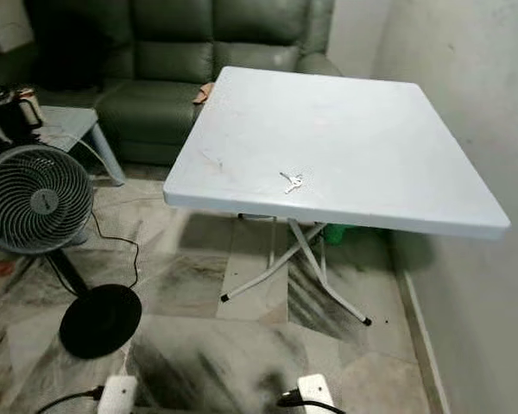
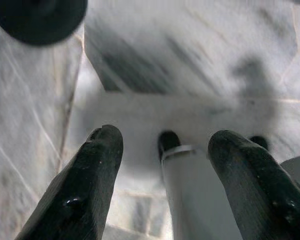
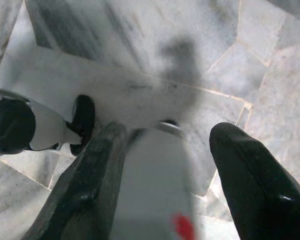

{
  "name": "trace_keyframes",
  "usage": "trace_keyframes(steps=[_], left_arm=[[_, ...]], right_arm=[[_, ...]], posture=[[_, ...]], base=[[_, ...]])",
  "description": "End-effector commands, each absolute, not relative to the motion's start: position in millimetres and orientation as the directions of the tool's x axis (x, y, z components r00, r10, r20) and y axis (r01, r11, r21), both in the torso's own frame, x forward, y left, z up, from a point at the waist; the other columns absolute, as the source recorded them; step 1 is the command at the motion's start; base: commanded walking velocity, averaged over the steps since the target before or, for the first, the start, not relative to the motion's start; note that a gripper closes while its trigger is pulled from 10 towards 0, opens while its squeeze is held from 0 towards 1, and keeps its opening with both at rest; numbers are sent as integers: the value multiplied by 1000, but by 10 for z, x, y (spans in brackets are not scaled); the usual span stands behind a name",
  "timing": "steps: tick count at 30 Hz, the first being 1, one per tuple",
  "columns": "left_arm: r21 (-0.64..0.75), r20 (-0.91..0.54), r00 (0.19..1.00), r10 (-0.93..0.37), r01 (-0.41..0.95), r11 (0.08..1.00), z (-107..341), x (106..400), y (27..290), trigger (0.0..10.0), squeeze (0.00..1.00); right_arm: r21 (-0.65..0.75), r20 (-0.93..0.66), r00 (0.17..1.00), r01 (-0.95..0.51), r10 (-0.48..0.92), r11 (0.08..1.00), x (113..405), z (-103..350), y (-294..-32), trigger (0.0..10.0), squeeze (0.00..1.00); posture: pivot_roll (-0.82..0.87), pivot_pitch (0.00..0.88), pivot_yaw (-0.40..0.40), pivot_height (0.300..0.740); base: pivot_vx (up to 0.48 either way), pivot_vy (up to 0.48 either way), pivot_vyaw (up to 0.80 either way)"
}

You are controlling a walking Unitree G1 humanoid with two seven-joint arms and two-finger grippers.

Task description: Hang keys on a hook

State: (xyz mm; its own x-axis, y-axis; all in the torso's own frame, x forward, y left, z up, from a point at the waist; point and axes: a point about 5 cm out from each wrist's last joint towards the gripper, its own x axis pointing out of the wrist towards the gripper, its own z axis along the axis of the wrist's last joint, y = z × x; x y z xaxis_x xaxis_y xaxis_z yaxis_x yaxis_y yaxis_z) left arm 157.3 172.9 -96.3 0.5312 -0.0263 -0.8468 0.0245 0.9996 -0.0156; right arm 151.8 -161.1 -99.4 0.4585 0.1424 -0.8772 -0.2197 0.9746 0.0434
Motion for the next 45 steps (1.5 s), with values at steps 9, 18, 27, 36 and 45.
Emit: trace_keyframes(steps=[9, 18, 27, 36, 45], left_arm=[[-20, -849, 527, -40, 44, 999, -974, 1561, 1654, 10000, 0], [-25, -827, 561, -33, 23, 999, -949, 1602, 1676, 10000, 0], [-52, -635, 771, -40, 9, 999, -648, 2076, 1772, 10000, 0], [-86, -454, 890, -46, 8, 996, -406, 2315, 1783, 10000, 0], [-85, -251, 967, -44, 24, 996, -146, 2445, 1727, 10000, 0]], right_arm=[[23, -880, 458, -215, 122, 976, 1509, -992, -1688, 10000, 0], [15, -854, 499, -257, 146, 966, 1592, -950, -1684, 10000, 0], [56, -678, 701, -253, 223, 966, 2113, -647, -1644, 10000, 0], [80, -531, 796, -294, 290, 952, 2334, -444, -1581, 10000, 0], [85, -327, 873, -355, 362, 931, 2561, -152, -1458, 10000, 0]], posture=[[-122, 0, 5, 740], [-121, 0, 4, 740], [-122, 0, 3, 740], [-116, 0, -1, 740], [-113, 0, -1, 740]], base=[[0, 146, 0], [0, 0, 0], [0, 0, 0], [0, 0, 0], [0, 0, 0]])
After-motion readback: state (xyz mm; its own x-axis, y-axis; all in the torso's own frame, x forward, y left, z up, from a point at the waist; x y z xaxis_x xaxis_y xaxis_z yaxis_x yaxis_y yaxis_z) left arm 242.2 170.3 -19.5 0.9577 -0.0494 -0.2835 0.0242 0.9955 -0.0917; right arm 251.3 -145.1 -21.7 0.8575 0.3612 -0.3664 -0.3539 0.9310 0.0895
